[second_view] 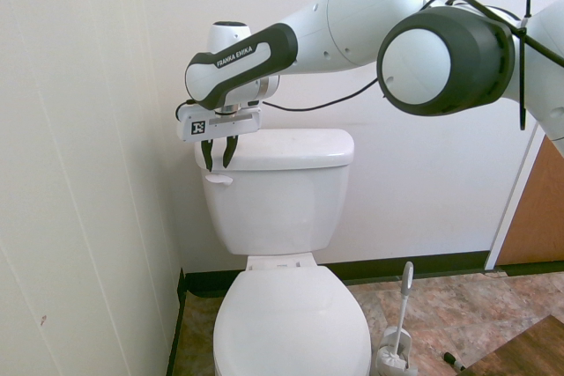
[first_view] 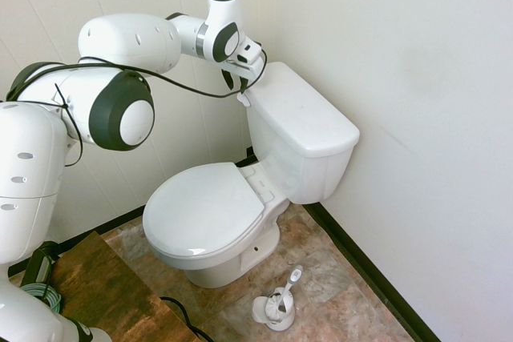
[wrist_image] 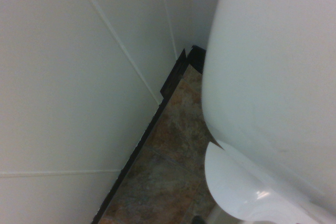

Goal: Flush the toilet

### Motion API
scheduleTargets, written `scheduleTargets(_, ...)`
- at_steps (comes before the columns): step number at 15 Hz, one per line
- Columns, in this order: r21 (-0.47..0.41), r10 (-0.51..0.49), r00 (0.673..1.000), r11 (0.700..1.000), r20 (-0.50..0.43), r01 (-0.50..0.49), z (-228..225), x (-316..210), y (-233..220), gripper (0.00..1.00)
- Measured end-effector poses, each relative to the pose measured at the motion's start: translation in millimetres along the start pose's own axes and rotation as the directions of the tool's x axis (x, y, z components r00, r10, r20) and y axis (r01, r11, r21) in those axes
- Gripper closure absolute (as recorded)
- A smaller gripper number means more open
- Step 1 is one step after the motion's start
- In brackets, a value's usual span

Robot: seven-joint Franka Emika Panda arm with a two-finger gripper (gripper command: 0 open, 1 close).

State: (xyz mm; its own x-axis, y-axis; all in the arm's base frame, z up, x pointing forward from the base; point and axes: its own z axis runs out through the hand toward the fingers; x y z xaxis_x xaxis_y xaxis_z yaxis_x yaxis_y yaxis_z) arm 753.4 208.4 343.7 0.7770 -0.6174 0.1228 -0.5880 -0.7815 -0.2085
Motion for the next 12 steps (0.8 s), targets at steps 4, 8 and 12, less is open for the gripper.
scheduleTargets(4,0.005,0.009,1.0,1.0,-0.003,-0.009,5.1,6.0,-0.2,1.0)
scheduleTargets(8,0.005,0.023,1.0,1.0,0.008,-0.023,19.4,11.5,0.8,1.0)
scheduleTargets(12,0.007,0.027,0.999,1.0,0.017,-0.027,29.1,10.4,-0.6,1.0)
